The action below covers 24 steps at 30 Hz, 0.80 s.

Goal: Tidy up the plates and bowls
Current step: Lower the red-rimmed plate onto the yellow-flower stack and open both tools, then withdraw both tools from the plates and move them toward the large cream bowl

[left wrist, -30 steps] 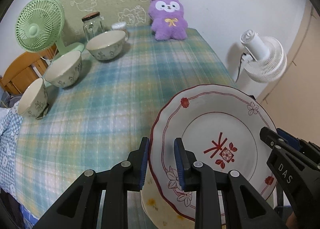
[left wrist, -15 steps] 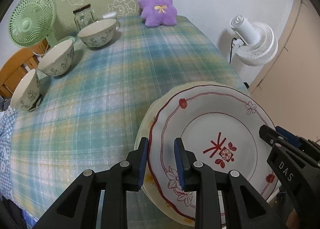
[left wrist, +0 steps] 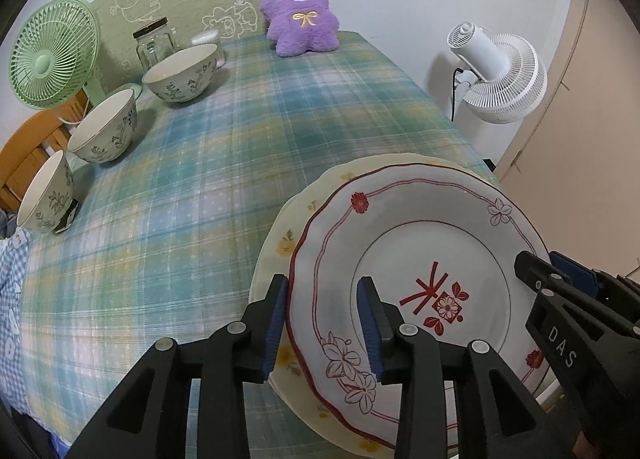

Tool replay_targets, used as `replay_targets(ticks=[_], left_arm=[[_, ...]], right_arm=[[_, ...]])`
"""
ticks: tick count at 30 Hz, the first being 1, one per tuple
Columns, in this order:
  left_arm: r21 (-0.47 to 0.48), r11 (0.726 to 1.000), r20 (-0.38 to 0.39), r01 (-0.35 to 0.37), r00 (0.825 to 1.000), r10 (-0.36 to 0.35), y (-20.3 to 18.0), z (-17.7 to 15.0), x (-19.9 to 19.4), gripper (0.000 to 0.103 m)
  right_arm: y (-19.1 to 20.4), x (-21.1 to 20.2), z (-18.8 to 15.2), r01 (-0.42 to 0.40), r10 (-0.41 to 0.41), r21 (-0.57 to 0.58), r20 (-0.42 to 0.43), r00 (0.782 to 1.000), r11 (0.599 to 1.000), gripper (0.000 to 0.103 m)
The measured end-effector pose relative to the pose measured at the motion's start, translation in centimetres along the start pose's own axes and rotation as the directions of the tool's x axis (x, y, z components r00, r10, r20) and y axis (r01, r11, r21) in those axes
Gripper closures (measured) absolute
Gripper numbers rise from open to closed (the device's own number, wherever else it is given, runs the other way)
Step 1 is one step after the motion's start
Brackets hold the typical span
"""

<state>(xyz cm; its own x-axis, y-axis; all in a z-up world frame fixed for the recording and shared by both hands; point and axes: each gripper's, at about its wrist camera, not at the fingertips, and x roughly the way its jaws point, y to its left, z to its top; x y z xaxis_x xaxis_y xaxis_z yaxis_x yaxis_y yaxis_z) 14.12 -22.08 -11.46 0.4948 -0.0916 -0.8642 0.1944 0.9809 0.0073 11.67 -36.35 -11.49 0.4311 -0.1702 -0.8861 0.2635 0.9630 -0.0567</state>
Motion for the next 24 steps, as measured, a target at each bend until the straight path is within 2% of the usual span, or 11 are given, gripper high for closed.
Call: replay_targets(ticks=[11, 14, 16, 18, 22, 24], left_arm=[[-0.002, 1.0, -0.012, 0.016, 1.0, -0.016, -0.5, -0.1, 0.1, 0.05], [-0.013, 0.999, -0.028, 0.038, 0.999, -0.039, -0.4, 0.1, 0.0, 0.044], [-0.01, 0.999, -0.041, 0.04, 0.998, -0.04, -0.4, 0.2, 0.1, 0.044], [-0.015, 0.999, -0.035, 0.038, 0.999, -0.039, -0.2, 0.3, -0.4, 0.044], [0.01, 1.0, -0.009, 0.018, 1.0, -0.018, -0.4, 1.1, -1.9, 0.037], [0.008, 1.0, 0.002, 0.014, 1.0, -0.014, -0.1, 1.5, -2.8, 0.029]], right_arm=[[0.0, 0.0, 0.3, -0.006, 0.006, -0.012, -0.028, 1.0, 1.0, 0.073], [0.0, -0.3, 0.4, -0.039, 0.038, -0.019, -0.025, 0.999, 0.999, 0.064], [0.1, -0.9, 0.5, -0.027, 0.027, -0.03, 0.01, 1.0, 0.999, 0.048], [0.1, -1.4, 0.8, -0.007, 0.008, -0.045, 0.026, 1.0, 0.999, 0.039], [-0.5, -2.0, 1.7, -0.051, 0.051, -0.036, -0.001, 0.999, 0.998, 0.039], [-0.6, -2.9, 2.4, -0.071, 0.072, -0.046, 0.007, 0.997, 0.996, 0.039]])
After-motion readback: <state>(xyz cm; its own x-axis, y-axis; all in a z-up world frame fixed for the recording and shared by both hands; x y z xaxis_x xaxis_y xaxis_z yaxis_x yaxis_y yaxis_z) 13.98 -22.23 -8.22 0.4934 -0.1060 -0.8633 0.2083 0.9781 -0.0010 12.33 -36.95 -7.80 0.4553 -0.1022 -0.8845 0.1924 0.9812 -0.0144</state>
